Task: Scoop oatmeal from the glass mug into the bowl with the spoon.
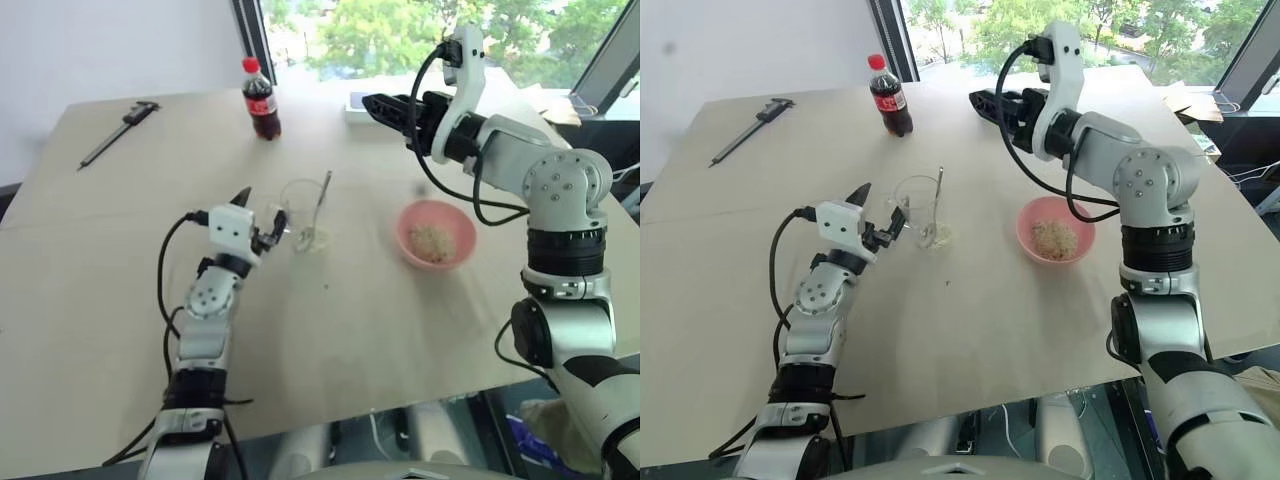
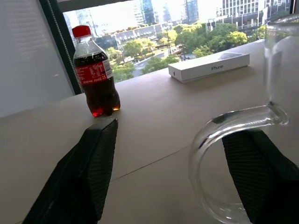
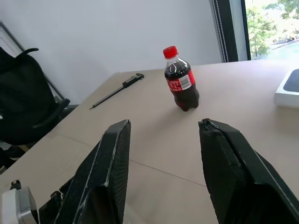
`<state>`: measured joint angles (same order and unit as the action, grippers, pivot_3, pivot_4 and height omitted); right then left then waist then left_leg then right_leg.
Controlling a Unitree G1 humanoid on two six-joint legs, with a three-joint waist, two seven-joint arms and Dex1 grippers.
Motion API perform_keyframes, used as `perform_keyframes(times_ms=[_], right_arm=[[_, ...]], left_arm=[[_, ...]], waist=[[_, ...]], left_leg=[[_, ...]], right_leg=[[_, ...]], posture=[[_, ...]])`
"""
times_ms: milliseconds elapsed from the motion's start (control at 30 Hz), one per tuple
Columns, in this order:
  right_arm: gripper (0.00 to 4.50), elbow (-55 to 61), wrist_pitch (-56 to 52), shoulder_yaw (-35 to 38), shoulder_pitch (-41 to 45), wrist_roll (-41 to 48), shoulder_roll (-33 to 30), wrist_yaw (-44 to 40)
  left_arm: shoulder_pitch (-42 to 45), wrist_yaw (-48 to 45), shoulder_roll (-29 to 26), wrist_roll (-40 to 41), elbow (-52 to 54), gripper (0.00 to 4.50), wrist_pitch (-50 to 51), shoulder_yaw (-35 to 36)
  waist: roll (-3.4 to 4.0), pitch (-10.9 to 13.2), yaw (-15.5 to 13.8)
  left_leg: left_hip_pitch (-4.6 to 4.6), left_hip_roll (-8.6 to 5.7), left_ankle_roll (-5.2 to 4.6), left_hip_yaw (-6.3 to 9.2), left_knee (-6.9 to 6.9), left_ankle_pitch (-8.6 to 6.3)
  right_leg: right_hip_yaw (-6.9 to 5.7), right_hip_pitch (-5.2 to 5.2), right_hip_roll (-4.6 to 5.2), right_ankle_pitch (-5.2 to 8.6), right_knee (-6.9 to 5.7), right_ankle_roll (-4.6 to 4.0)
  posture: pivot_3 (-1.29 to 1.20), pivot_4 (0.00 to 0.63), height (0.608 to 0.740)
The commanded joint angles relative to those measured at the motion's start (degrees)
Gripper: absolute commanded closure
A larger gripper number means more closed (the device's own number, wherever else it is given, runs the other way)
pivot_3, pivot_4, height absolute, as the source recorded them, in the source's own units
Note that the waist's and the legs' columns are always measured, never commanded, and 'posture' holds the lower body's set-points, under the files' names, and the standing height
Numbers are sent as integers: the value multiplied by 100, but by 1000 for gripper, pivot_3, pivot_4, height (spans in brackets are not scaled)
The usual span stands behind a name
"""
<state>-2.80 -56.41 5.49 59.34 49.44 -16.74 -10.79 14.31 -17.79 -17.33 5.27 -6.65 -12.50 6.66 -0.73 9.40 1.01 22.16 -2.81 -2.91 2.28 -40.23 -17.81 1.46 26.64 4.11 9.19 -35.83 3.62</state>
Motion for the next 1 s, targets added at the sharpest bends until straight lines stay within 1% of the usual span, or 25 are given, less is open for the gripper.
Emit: perform_keyframes(times_ms=[33,167,300,433,500,567,600,633,667,733,833,933,1000], right_arm=[[2166,377,65,158,-72,-62,-90,-172],[2166,655,763,54,-495,-564,-396,-664],[2166,1150,1735,-60,-1400,-1078,-949,-1712],[2166,2177,2113,211,-2914,-760,-1393,-2693],[2166,2519,2213,352,-3383,-593,-1432,-2866],[2166,2961,2202,588,-4117,-323,-1489,-3033],[2166,3225,2348,662,-4734,-368,-1625,-3353],[2166,3406,2480,747,-5251,-400,-1708,-3600],[2166,3499,2579,807,-5593,-444,-1758,-3755],[2166,3407,2881,887,-6158,-637,-1845,-4032],[2166,2925,3413,902,-6798,-1074,-1916,-4387],[2166,2493,3906,800,-6976,-1421,-1934,-4601],[2166,2158,4216,727,-6972,-1641,-1905,-4699]], left_arm=[[-349,-87,-140,118,754,878,208,75],[-968,-230,-282,316,1609,878,609,127],[-1620,-220,-327,751,2498,878,1172,359],[-2655,-139,-221,1209,3682,878,1842,505],[-2998,-157,-211,1271,3974,878,1983,494],[-3477,-294,-273,1281,4189,878,2081,438],[-3779,-455,-337,1328,4220,878,2085,460],[-4003,-564,-378,1359,4216,878,2086,501],[-4136,-625,-399,1382,4190,878,2082,545],[-4340,-711,-427,1352,4112,878,2012,606],[-4652,-831,-485,1142,3960,878,1834,597],[-4766,-897,-494,1058,3856,878,1686,603],[-4810,-965,-494,1097,3793,878,1614,619]], waist=[[0,0,-2],[0,0,-23],[0,0,-33],[1,1,-22],[7,5,-14],[9,6,-24],[13,9,-35],[20,13,-32],[17,12,-50],[17,14,-56],[15,15,-51],[16,15,-27],[16,16,-24]], left_leg=[[0,0,0,0,1,0],[1,-1,-1,1,1,-1],[0,-2,-1,4,1,-1],[0,4,-2,6,8,-2],[-2,7,-5,1,10,-5],[-10,7,-27,-3,10,-17],[-18,8,-28,0,10,-18],[-44,11,-31,8,10,-20],[-72,17,-34,8,10,-23],[-91,18,-40,30,9,-26],[-110,16,-43,18,9,-27],[-146,29,-44,17,9,-30],[-146,30,-45,14,9,-31]], right_leg=[[0,0,0,0,0,0],[0,-1,3,0,2,0],[-5,-5,4,0,5,0],[-6,-7,1,1,20,0],[0,-7,1,1,22,0],[4,-10,0,1,14,-1],[-1,-21,-2,2,13,-1],[-12,-56,-5,5,21,-2],[-17,-95,-9,16,37,-15],[-45,-134,-10,37,58,3],[-34,-152,-9,38,65,9],[-40,-192,-13,40,93,11],[-40,-192,-12,40,94,11]], posture=[[0,150,740],[0,150,740],[0,150,740],[0,150,740],[0,150,740],[0,150,740],[0,150,740],[0,150,740],[0,150,740],[0,150,740],[0,150,740],[0,150,740],[0,150,740]])
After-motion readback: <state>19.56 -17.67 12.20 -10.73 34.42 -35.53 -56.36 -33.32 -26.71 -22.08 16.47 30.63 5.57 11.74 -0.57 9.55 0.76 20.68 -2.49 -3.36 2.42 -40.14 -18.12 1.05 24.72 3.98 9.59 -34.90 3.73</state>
